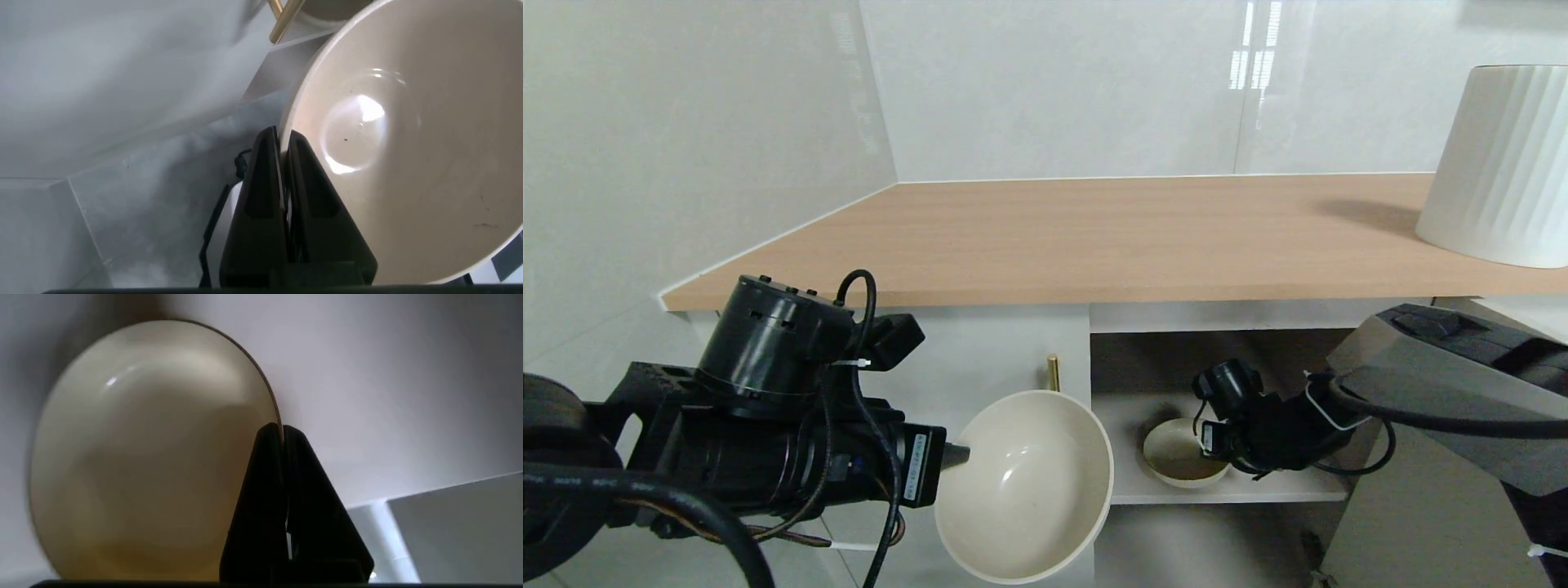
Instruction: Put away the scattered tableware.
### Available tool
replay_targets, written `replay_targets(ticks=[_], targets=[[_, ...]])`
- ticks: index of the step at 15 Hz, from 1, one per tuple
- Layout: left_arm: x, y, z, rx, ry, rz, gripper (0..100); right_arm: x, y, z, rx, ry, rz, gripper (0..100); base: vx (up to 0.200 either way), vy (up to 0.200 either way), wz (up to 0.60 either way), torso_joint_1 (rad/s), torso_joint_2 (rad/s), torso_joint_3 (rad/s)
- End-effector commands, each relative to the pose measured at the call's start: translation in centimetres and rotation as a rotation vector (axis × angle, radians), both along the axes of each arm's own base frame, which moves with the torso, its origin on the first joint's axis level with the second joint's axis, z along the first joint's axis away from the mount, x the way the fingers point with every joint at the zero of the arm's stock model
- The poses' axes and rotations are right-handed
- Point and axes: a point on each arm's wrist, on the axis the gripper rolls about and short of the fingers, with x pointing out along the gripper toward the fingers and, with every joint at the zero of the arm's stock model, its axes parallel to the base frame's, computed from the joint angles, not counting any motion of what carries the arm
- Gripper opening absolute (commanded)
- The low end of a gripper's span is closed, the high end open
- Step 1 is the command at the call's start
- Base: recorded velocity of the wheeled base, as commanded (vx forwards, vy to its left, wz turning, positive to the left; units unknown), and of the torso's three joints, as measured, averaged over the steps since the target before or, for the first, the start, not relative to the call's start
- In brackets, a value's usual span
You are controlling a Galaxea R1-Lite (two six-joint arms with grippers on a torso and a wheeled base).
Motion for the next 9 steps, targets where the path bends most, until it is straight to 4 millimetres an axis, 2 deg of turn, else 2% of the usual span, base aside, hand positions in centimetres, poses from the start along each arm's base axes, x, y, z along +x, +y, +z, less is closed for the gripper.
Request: replay_targets(ticks=[1,9], targets=[[0.0,0.0,0.0,0.0,0.0,0.0,0,0.33,-0.2,-1.08,-0.024,0.011,-0.017,0,0.0,0.0,0.0,0.0,0.0,0.0],[-0.02,0.01,0.03,-0.001,-0.001,0.0,0,0.81,-0.56,-1.38,-0.055,-0.002,-0.047,0,0.0,0.0,0.0,0.0,0.0,0.0]])
